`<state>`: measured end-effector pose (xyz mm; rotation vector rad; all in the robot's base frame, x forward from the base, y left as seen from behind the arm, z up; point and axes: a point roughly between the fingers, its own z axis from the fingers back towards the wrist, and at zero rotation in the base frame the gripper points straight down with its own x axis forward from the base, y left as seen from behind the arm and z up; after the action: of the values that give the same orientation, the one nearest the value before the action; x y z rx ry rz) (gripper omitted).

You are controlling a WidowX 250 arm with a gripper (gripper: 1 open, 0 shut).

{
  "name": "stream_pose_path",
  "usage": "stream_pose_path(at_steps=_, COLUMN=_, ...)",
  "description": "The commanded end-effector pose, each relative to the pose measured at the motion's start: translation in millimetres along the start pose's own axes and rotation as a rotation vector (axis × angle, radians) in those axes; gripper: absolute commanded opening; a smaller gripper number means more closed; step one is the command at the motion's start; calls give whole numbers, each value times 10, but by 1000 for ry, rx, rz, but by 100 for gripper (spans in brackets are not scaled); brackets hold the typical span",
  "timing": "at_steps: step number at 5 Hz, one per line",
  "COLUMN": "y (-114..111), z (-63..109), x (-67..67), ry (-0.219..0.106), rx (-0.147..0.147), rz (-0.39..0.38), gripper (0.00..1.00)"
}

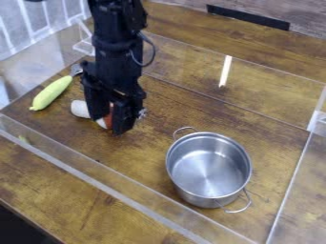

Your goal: Put the mushroom in the silver pot

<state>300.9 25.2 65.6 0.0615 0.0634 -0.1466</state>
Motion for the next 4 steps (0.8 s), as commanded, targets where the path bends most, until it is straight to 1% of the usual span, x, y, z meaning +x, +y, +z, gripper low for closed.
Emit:
stream_pose_path(at_steps=1, y=-98, z=204, x=68, ry=-53, rx=16, rz=-6, gripper=0)
stream_pose_path(at_steps=2, y=-255, z=327, x=123, ry=-69, rx=12, rz=-28, gripper=0)
stream_pose_path(at_steps=3, y=-457, z=431, x=190, ry=-91, rx=-2, rz=-65, gripper=0)
stream_pose_path(at_steps=4, y=-751, z=518, x=185, ry=-104, rx=-15, rz=-76, gripper=0)
